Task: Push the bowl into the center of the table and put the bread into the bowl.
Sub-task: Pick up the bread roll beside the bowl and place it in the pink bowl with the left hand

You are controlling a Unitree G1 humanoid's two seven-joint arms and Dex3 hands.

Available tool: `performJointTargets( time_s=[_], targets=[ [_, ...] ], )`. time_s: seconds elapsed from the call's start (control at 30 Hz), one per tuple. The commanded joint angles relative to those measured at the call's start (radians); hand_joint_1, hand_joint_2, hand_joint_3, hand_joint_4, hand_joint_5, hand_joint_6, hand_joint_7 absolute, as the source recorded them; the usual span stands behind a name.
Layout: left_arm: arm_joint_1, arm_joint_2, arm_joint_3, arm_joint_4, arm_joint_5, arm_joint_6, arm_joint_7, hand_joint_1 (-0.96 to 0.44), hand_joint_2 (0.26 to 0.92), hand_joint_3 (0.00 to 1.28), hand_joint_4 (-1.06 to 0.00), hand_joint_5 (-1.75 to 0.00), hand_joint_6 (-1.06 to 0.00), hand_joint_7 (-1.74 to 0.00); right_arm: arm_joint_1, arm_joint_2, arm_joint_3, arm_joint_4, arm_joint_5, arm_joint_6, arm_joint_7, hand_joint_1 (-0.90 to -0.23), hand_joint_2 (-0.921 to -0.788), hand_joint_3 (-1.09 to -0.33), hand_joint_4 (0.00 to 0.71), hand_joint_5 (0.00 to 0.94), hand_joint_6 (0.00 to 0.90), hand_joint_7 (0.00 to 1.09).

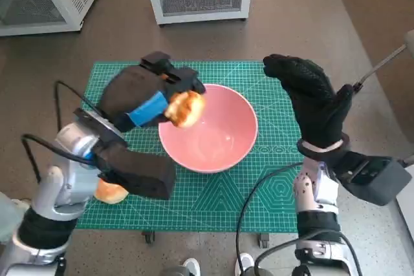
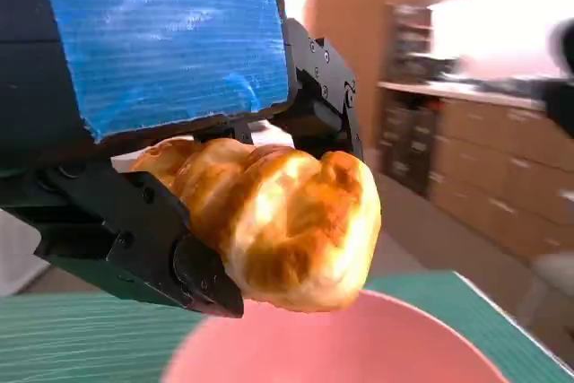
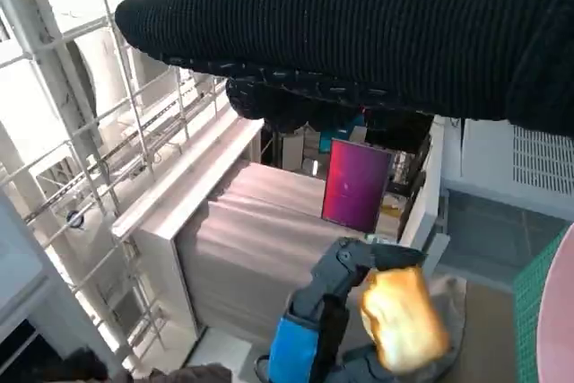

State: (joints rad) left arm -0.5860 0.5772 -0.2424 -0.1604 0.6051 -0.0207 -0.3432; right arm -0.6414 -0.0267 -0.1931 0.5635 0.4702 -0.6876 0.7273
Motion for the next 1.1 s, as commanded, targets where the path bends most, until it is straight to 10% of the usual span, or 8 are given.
performJointTargets(
  time_s=[0.03, 0.7, 0.77, 0.83, 0.93, 1.1],
  targets=[
    [-0.027, -0.03, -0.033, 0.05, -0.008, -0.028, -0.024, 0.0, 0.92, 0.04, -0.69, -1.16, -0.68, -1.11, 0.026, -0.005, -0.001, 0.002, 0.001, 0.012, 0.006, -0.609, -0.921, -0.653, 0.211, 0.0, 0.337, 0.01],
    [-0.051, -0.088, -0.091, 0.15, 0.046, 0.018, -0.098, 0.0, 0.921, 0.13, -0.56, -1.25, -0.61, -1.22, 0.033, -0.005, -0.001, -0.001, 0.0, 0.008, 0.005, -0.603, -0.921, -0.655, 0.21, 0.0, 0.336, 0.01],
    [-0.042, -0.084, -0.091, 0.138, 0.047, 0.036, -0.119, -0.17, 0.921, 0.2, -0.51, -0.89, -0.53, -1.34, 0.034, -0.005, -0.001, -0.003, 0.0, 0.009, 0.004, -0.603, -0.921, -0.655, 0.21, 0.0, 0.336, 0.01],
    [-0.032, -0.078, -0.092, 0.124, 0.05, 0.053, -0.142, -0.02, 0.848, 0.15, -0.44, -0.41, -0.43, -0.7, 0.035, -0.005, 0.0, -0.004, 0.0, 0.01, 0.004, -0.606, -0.921, -0.655, 0.21, 0.0, 0.336, 0.01],
    [-0.029, -0.068, -0.093, 0.104, 0.055, 0.077, -0.179, 0.03, 0.788, 0.07, -0.29, -0.14, -0.34, -0.25, 0.035, -0.005, 0.0, -0.004, 0.001, 0.01, 0.003, -0.608, -0.921, -0.655, 0.209, 0.0, 0.335, 0.01],
    [-0.04, -0.057, -0.086, 0.077, 0.051, 0.104, -0.231, 0.0, 0.748, 0.03, -0.18, -0.02, -0.28, -0.05, 0.035, -0.003, 0.001, -0.002, -0.001, 0.01, 0.002, -0.609, -0.921, -0.655, 0.209, 0.0, 0.335, 0.01]
  ],
)
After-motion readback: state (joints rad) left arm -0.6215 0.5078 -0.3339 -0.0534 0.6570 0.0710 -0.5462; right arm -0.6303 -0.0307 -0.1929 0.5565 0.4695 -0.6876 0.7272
